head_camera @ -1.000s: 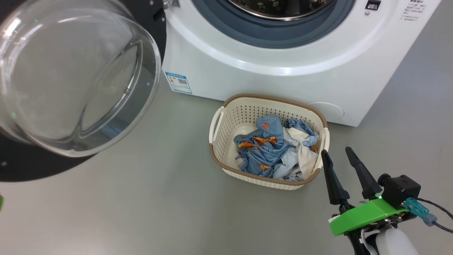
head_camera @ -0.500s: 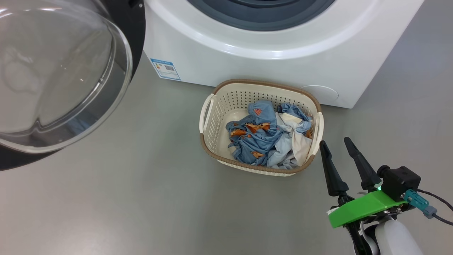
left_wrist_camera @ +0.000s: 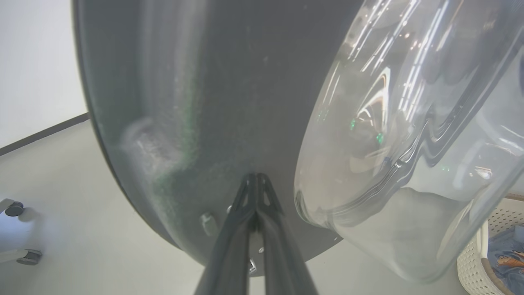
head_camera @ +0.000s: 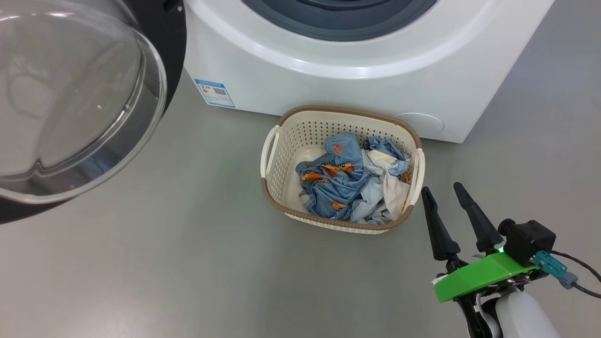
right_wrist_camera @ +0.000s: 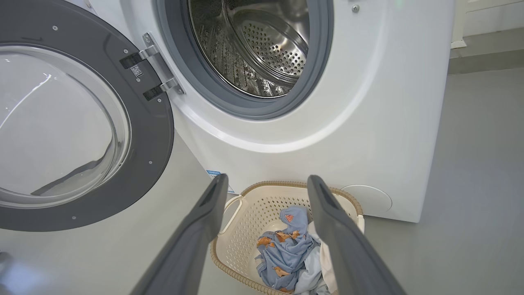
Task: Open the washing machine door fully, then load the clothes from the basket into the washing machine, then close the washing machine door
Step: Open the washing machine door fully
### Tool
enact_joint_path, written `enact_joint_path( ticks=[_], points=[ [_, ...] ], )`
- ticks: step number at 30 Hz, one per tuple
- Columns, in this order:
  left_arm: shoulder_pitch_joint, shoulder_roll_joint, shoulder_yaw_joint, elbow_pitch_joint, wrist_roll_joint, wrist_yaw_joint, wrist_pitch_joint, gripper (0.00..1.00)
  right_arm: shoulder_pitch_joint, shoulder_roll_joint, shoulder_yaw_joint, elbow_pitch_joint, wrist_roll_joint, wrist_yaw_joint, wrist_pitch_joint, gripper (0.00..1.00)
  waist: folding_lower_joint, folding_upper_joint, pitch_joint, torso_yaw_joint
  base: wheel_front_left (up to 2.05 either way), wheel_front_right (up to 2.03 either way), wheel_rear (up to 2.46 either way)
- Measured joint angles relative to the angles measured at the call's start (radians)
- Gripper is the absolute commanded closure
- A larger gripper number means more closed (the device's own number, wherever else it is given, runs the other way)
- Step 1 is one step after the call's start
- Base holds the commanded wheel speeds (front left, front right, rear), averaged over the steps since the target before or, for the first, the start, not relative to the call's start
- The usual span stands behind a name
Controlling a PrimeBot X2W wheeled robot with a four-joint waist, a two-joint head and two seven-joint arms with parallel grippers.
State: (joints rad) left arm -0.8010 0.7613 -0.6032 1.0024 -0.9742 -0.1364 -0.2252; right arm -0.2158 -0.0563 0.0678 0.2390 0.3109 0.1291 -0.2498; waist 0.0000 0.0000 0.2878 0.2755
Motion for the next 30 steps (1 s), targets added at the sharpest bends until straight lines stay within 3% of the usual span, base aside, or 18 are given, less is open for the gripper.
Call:
enact_joint_path(
  ticks=[16, 24, 25, 26, 28, 30],
  points=[
    [0.004, -0.001, -0.079, -0.025, -0.089, 0.000, -0.023, 1.00, 0.003, 0.000, -0.017, -0.005, 0.000, 0.000, 0.000, 0.00, 0.0000, 0.0000, -0.045, 0.010, 0.00, 0.00, 0.00],
    [0.098, -0.001, 0.002, -0.121, -0.079, 0.000, -0.026, 1.00, 0.026, 0.000, -0.026, -0.013, 0.000, 0.000, 0.000, 0.00, 0.0000, 0.0000, -0.089, 0.014, 0.00, 0.00, 0.00],
    [0.114, -0.002, 0.020, -0.135, -0.067, 0.000, -0.026, 0.74, 0.031, 0.000, -0.028, -0.014, 0.000, 0.000, 0.000, 0.00, 0.0000, 0.0000, -0.094, 0.014, 0.00, 0.00, 0.00],
    [0.131, -0.002, 0.040, -0.149, -0.055, 0.000, -0.026, 0.55, 0.035, 0.000, -0.030, -0.015, -0.001, 0.000, 0.000, 0.00, 0.0000, 0.0000, -0.098, 0.014, 0.00, 0.00, 0.00],
    [0.168, -0.005, 0.086, -0.183, -0.030, 0.001, -0.026, 0.00, 0.037, 0.000, -0.033, -0.020, -0.003, 0.000, 0.000, 0.00, 0.0000, 0.0000, -0.104, 0.013, 0.00, 0.00, 0.00],
    [0.203, -0.012, 0.133, -0.225, 0.000, 0.001, -0.027, 0.00, 0.038, 0.000, -0.036, -0.026, -0.010, 0.000, 0.000, 0.00, 0.0000, 0.0000, -0.109, 0.011, 0.00, 0.00, 0.00]
  ],
)
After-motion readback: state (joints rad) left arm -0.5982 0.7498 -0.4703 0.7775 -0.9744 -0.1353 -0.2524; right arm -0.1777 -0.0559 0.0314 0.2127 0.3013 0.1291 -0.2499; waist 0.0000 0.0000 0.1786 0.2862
